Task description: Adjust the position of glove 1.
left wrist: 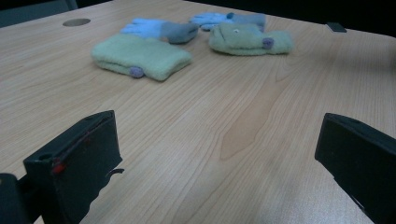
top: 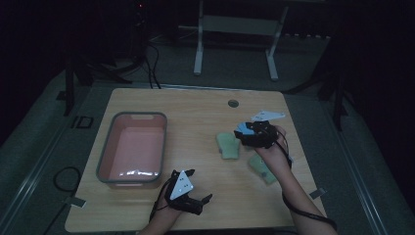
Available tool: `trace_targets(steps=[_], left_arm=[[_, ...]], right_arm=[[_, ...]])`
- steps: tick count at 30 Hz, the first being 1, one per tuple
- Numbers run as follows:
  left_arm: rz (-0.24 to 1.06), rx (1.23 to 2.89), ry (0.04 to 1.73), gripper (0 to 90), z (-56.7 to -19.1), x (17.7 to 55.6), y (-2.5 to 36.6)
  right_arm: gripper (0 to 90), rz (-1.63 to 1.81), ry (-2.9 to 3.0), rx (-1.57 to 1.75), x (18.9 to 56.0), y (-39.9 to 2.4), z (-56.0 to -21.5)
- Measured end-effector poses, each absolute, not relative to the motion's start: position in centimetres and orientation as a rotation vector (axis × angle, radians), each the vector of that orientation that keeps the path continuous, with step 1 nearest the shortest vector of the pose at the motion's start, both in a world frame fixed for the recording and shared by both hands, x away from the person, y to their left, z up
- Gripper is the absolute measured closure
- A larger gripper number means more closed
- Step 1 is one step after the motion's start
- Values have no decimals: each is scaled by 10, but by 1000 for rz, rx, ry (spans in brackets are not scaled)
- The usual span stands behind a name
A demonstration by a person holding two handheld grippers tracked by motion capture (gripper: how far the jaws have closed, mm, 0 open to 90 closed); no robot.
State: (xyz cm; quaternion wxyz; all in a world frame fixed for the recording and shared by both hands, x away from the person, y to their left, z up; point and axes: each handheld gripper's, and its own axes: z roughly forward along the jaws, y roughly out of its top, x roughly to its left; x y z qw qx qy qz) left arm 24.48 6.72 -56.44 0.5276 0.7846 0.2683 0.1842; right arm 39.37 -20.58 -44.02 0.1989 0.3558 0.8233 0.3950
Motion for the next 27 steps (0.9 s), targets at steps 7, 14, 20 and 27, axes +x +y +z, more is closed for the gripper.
trace_targets(steps=[7, 14, 20, 27], left_arm=[[447, 1878, 635, 2, -564, 244, 67], [443, 1875, 637, 2, -564, 245, 67], [455, 1879, 630, 2, -564, 243, 66], [459, 1882, 623, 2, -564, 242, 65]], right_arm=[[448, 1042, 2389, 987, 408, -190, -466], [534, 998, 2443, 1020, 423, -182, -493], [591, 977, 2480, 1052, 433, -178, -515], [597, 910, 2493, 1064, 440, -172, -533]])
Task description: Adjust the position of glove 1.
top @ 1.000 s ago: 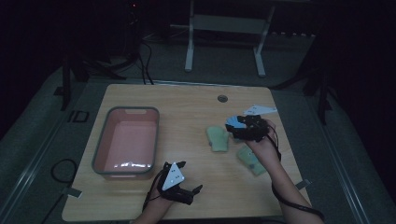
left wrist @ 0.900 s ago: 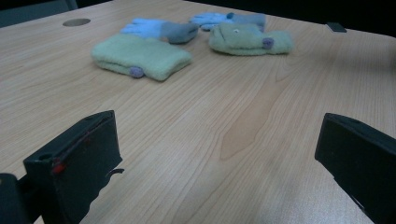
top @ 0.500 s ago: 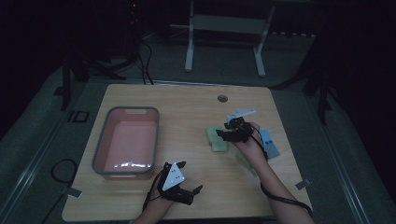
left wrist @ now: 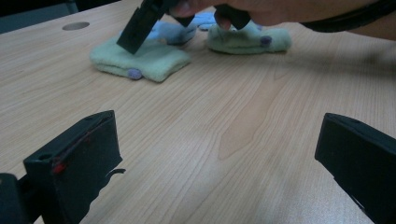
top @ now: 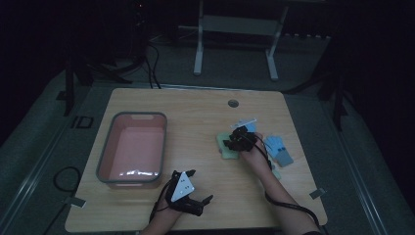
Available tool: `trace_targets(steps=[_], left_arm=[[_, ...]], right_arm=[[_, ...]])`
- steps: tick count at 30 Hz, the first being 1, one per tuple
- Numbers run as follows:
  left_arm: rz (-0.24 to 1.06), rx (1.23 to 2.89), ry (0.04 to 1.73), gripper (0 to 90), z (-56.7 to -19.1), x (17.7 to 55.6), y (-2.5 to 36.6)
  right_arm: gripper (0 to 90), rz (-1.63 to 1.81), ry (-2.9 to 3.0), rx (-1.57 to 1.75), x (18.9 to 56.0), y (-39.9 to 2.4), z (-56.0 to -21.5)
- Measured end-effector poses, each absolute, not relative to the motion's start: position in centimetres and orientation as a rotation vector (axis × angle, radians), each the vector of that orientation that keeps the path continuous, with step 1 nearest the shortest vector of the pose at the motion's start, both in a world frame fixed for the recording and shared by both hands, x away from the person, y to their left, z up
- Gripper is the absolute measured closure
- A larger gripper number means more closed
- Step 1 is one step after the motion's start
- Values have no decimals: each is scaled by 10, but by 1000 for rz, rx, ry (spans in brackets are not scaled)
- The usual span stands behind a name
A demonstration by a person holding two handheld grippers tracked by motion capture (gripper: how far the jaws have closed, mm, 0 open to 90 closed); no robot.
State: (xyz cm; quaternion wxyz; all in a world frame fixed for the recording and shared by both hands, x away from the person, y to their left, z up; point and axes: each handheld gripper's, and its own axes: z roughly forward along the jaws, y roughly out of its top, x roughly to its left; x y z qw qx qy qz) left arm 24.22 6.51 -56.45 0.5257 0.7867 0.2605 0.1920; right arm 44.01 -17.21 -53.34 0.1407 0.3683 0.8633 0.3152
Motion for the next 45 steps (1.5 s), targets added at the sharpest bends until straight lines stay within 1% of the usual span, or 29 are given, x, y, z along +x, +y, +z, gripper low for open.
trace_targets(steps=[2, 5, 8, 12, 15, 19, 24, 29, 39, 45], left_arm=[[457, 1879, 624, 2, -565, 242, 65], [456, 1879, 625, 2, -565, 242, 65], [456, 1878, 625, 2, -565, 243, 65], [453, 1878, 629, 2, -565, 243, 66], [449, 1877, 633, 2, -564, 243, 66], [445, 1875, 639, 2, -564, 244, 67], [445, 1874, 640, 2, -564, 244, 67], [445, 1874, 641, 2, -564, 244, 67], [446, 1874, 644, 2, -564, 244, 67], [445, 1875, 643, 2, -564, 244, 67]], right_arm=[[590, 894, 2491, 1053, 441, -170, -538], [603, 876, 2471, 1029, 438, -168, -541], [659, 903, 2453, 1052, 437, -168, -544], [782, 919, 2423, 1075, 435, -167, -547], [828, 918, 2402, 1101, 433, -164, -547], [856, 965, 2368, 1180, 432, -165, -547], [862, 1003, 2339, 1212, 425, -164, -539], [865, 1010, 2311, 1214, 410, -162, -517], [865, 1046, 2246, 1205, 357, -159, -474], [864, 1091, 2207, 1194, 329, -161, -465]])
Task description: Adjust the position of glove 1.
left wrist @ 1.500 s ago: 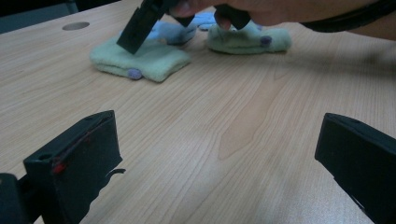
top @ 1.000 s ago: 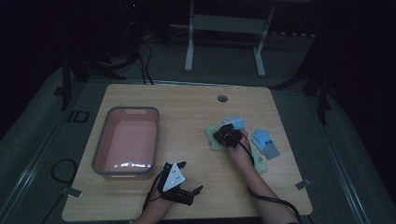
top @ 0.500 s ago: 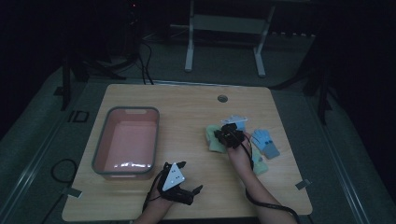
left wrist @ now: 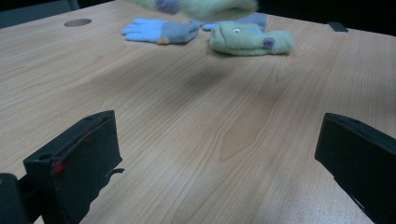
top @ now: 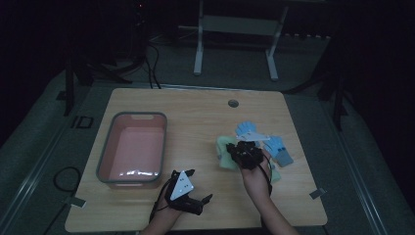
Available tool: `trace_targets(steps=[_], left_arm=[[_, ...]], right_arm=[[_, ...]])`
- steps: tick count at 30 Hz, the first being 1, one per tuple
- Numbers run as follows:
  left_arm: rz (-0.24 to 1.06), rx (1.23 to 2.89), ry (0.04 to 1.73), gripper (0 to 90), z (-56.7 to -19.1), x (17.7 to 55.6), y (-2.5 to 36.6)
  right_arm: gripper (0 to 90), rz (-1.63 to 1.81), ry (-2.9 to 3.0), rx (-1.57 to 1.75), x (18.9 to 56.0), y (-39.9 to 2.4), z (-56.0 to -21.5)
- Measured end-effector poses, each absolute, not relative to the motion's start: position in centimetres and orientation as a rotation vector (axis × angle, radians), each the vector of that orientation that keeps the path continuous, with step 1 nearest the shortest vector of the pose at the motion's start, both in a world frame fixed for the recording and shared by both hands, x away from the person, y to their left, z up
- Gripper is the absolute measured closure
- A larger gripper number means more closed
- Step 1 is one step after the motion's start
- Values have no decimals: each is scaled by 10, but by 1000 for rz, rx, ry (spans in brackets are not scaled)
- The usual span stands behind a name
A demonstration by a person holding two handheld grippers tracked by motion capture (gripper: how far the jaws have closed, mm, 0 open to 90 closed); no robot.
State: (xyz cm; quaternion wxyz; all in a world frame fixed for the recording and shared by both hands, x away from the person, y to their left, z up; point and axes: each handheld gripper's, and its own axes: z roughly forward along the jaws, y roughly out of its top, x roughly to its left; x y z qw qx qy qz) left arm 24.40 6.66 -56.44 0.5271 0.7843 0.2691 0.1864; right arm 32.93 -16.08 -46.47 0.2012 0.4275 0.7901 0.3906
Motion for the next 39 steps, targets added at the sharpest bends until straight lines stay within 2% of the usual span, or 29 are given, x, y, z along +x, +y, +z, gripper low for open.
trace_targets(steps=[8, 25, 30, 33, 39], left_arm=[[447, 1876, 640, 2, -564, 244, 67], [436, 1872, 645, 2, -564, 245, 67], [430, 1867, 645, 2, -564, 245, 68], [428, 1866, 646, 2, -564, 245, 68], [433, 1868, 642, 2, -564, 245, 67]], right_arm=[[864, 1064, 2171, 1225, 301, -156, -491], [826, 957, 2280, 1278, 312, -147, -548], [787, 964, 2303, 1243, 314, -148, -550], [707, 968, 2336, 1208, 318, -148, -550], [613, 962, 2367, 1160, 321, -148, -548]])
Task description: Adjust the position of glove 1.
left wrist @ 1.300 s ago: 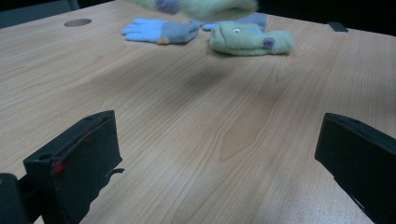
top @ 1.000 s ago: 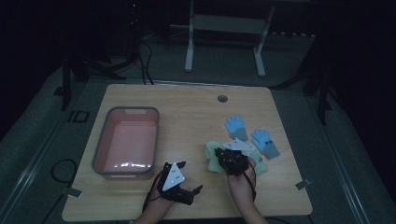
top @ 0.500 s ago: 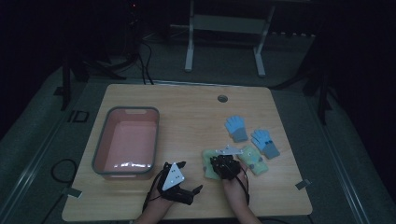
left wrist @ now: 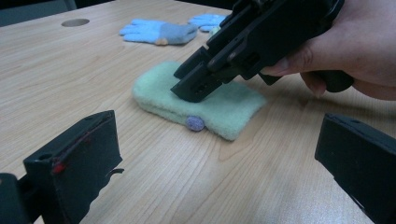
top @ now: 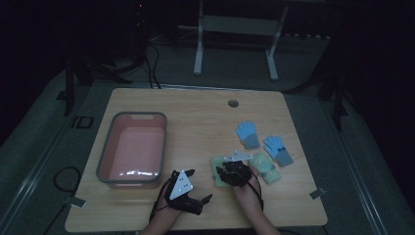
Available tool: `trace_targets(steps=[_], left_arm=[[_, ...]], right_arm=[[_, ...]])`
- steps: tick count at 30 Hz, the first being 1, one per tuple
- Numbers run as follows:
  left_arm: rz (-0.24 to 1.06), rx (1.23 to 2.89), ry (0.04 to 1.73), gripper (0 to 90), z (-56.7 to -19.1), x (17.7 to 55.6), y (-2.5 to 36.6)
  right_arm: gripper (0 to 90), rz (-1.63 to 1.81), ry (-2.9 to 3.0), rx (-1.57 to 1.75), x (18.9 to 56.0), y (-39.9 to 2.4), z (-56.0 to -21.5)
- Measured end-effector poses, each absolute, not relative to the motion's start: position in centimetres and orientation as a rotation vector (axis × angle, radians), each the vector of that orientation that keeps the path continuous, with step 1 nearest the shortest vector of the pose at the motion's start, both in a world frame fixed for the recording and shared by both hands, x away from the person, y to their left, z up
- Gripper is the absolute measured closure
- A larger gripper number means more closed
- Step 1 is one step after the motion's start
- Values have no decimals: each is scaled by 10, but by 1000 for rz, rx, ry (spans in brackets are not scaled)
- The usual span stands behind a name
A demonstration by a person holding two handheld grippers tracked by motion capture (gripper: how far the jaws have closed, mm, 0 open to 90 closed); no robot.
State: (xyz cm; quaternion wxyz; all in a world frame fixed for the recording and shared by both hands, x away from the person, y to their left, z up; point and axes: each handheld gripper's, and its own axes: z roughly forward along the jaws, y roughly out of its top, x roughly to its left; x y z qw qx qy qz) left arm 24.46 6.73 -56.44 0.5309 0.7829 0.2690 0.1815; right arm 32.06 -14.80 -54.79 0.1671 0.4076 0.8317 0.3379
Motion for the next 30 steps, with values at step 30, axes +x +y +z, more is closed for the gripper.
trace_targets(steps=[30], left_arm=[[435, 1869, 642, 2, -564, 245, 67]], right_arm=[[567, 1080, 2414, 951, 334, -225, -489]])
